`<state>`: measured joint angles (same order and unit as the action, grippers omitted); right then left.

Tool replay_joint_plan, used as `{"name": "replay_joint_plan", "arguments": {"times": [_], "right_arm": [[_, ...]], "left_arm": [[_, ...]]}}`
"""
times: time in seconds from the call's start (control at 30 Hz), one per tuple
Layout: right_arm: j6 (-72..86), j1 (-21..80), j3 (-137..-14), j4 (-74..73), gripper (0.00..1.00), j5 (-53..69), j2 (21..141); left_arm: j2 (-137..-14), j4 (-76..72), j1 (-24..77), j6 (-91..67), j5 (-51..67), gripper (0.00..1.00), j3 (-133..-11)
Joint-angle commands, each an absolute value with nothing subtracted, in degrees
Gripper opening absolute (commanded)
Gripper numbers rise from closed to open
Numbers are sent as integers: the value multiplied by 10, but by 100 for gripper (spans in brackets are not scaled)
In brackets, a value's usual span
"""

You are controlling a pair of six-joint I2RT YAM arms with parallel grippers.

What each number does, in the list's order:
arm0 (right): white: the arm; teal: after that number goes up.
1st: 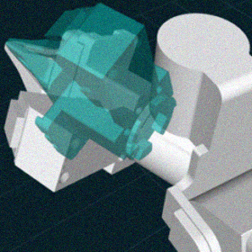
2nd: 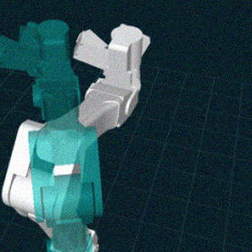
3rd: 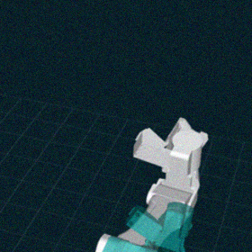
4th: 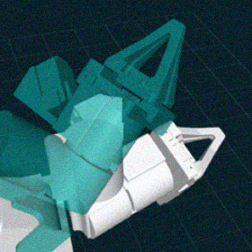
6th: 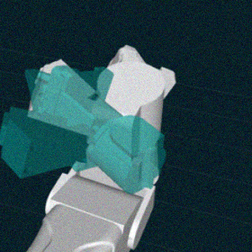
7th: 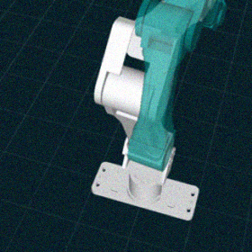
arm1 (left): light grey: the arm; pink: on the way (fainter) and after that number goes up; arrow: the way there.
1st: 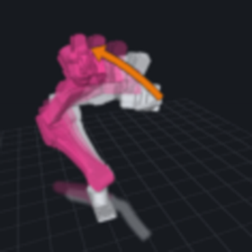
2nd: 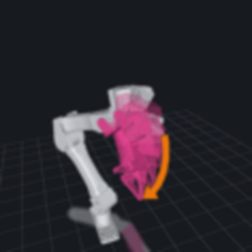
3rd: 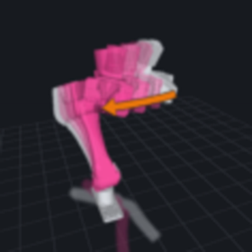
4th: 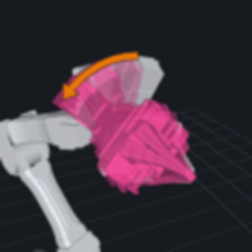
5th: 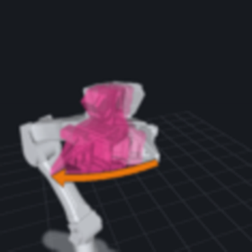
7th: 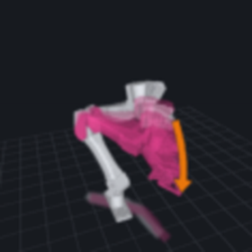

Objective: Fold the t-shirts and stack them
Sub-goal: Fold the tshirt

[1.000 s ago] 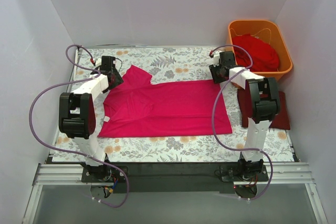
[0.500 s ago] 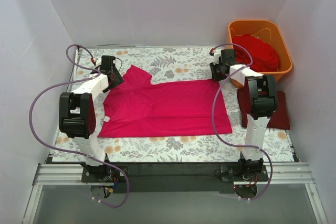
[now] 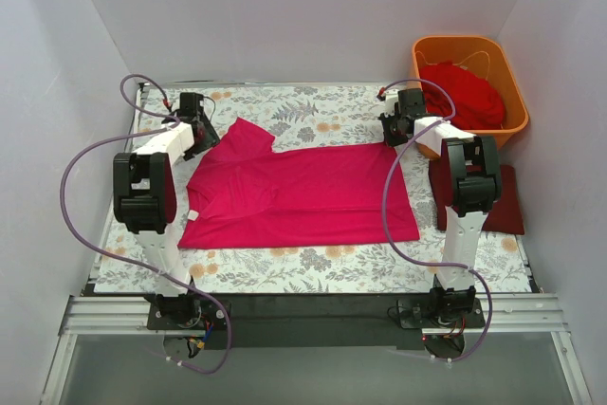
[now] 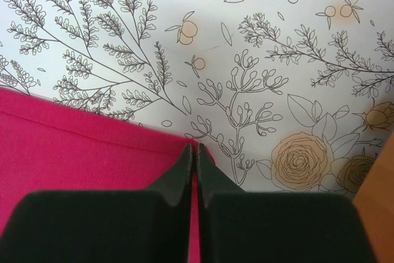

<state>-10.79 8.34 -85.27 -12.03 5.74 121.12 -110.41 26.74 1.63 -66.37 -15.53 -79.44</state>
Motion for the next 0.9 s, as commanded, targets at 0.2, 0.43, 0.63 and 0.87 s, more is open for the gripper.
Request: {"name": "replay_joint_plan", "arguments": {"times": [0.2,0.43,0.63,0.87], "right_arm": [[-113,89,-834,-149,1,50,1198],[-111,90,-832,-149,1,48,1196],[-106,89,-834,-149,1,45,1194],[-103,90,-837,-149,1,42,1193]], "left_arm": [[-1155,305,13,-634,-139,51,-846],[-1174,311,3,-628,-132,46,-853],[-1186,316,3,-621,-115,32,-844],[-1203,316,3,-601,-120,1,-852]]}}
